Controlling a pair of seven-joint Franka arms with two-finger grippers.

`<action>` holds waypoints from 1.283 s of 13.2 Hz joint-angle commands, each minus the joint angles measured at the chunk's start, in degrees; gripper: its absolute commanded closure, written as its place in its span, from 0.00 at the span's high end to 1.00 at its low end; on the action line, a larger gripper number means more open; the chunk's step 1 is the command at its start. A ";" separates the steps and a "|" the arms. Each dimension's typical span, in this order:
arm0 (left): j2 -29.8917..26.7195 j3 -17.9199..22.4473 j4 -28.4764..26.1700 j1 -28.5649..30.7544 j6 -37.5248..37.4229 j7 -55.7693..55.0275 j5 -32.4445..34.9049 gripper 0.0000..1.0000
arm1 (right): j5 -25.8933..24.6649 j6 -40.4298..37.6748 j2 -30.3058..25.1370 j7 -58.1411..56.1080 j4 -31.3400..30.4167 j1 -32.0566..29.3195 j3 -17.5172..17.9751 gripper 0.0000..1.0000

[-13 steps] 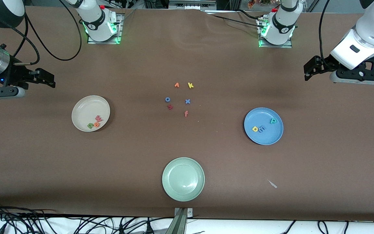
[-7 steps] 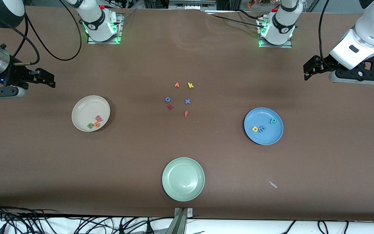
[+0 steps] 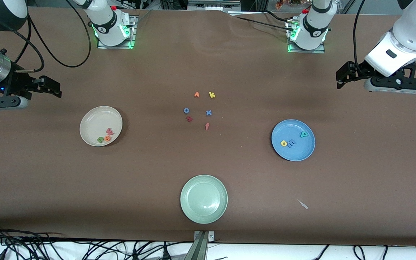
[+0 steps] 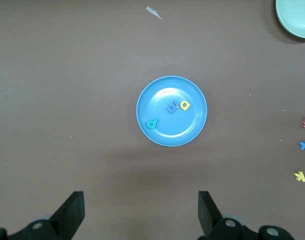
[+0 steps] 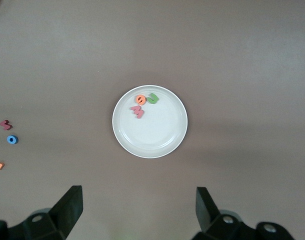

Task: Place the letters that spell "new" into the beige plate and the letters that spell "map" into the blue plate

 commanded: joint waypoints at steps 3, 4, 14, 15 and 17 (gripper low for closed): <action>0.78 -0.27 1.82 0.17 -1.49 0.58 -0.09 1.00 | -0.74 0.26 -0.64 -0.16 -0.58 -0.08 0.10 1.00; 0.78 -0.27 1.82 0.17 -1.49 0.49 -0.09 1.00 | -0.74 0.26 -0.64 -0.16 -0.58 -0.16 0.10 1.00; 3.42 -0.18 4.10 0.43 -3.24 0.32 0.00 1.00 | -0.74 0.26 -0.64 -0.16 -0.58 -0.08 0.10 1.00; 3.41 0.17 5.15 0.95 -3.25 0.58 -0.61 1.00 | -0.74 0.26 -0.64 -0.16 -0.58 -0.16 0.10 1.00; 3.50 0.35 6.74 1.05 -3.25 0.32 -0.61 1.00 | -0.74 0.26 -0.64 -0.16 -0.58 -0.08 0.10 1.00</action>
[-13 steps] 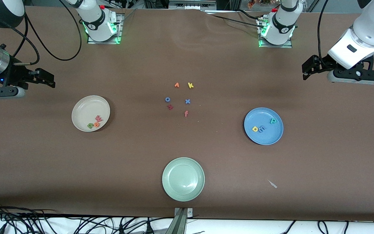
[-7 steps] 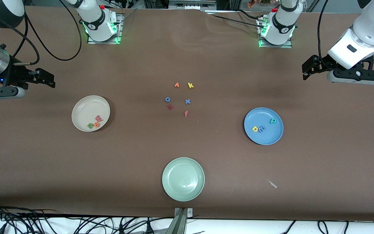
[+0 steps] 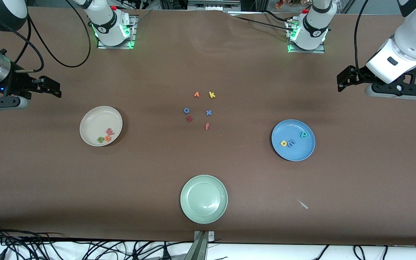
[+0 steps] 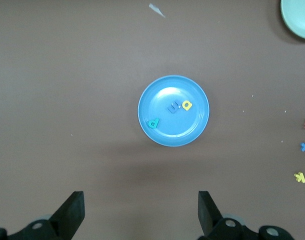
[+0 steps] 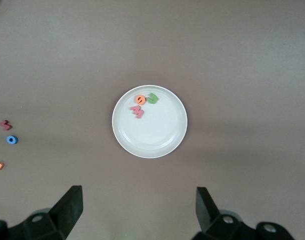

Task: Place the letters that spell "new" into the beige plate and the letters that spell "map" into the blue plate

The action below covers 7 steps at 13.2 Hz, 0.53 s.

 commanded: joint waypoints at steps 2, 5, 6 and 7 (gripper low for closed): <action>0.95 0.48 4.44 0.52 -2.08 0.32 -0.70 1.00 | -0.73 0.26 -0.66 -0.16 -0.58 -0.15 0.13 1.00; 0.95 0.65 4.53 0.52 -2.26 0.32 -0.62 1.00 | 0.06 0.26 -0.22 -0.69 -0.76 -0.76 -0.40 1.00; 1.04 0.57 4.53 0.52 -2.17 0.32 -0.62 1.00 | -0.20 0.26 -0.22 -0.60 -0.58 -0.68 -0.31 1.00; 1.22 0.57 4.53 0.43 -2.17 0.32 -0.62 1.00 | -0.38 0.26 -0.22 -0.34 -0.58 -0.59 -0.22 1.00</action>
